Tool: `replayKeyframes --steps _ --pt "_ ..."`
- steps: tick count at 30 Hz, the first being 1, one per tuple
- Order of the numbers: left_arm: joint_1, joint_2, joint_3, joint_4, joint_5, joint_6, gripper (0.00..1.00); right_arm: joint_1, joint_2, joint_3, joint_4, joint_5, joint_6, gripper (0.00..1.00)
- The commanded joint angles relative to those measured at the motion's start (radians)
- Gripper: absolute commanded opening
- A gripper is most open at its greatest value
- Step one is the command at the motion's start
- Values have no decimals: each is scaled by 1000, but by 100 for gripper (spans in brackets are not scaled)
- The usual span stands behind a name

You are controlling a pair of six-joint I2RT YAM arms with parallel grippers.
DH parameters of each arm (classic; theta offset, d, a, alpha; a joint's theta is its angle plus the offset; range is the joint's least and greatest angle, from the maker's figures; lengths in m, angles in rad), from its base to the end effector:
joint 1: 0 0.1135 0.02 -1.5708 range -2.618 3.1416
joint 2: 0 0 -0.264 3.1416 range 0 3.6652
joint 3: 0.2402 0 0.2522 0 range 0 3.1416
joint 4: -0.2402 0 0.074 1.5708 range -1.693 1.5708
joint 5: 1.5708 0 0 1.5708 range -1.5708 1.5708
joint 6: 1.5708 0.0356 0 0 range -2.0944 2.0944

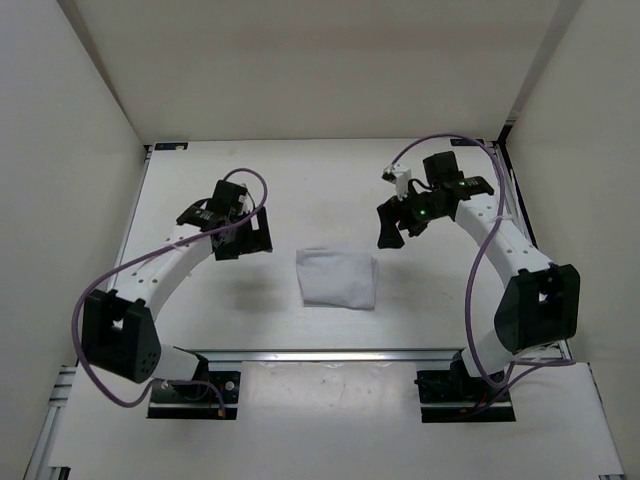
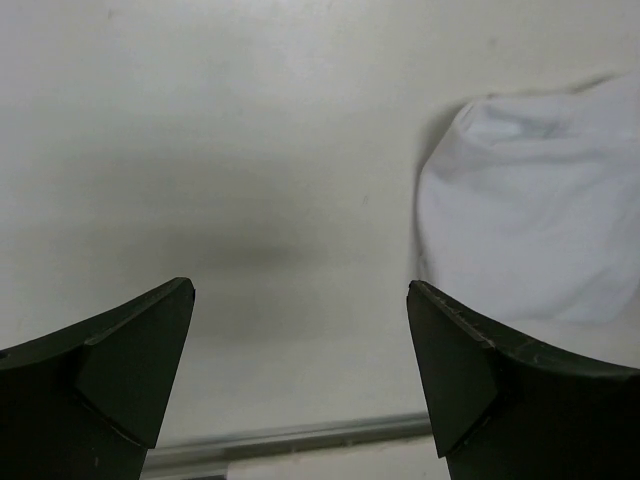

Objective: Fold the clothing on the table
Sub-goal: Fold the skirt

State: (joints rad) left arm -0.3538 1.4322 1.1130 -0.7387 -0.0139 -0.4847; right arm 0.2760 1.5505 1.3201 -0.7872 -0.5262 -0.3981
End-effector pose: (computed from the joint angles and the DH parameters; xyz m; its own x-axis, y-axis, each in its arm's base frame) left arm 0.2710 -0.0996 0.2596 -0.8816 -0.1710 -0.4398 -0.0800 0.9727 -0.2179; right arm 0.3048 0.1049 0.2908 -0.5649 -0.5084 -0.6500 -0.7686 0.6108 0.1902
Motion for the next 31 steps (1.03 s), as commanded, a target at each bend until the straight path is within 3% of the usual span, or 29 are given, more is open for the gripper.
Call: replayKeyframes --steps 1,12,20,31 --pt "22 -150 -41 -122 -28 35 99 -26 -24 -34 -14 71 54 99" --pt "145 -355 -145 -160 43 100 99 65 -122 -220 22 373 -34 99" --pt "113 -354 -73 -177 20 127 99 91 -231 -294 100 393 -45 100" --pt "119 -361 -65 -191 23 141 99 92 -244 -289 115 390 30 99"
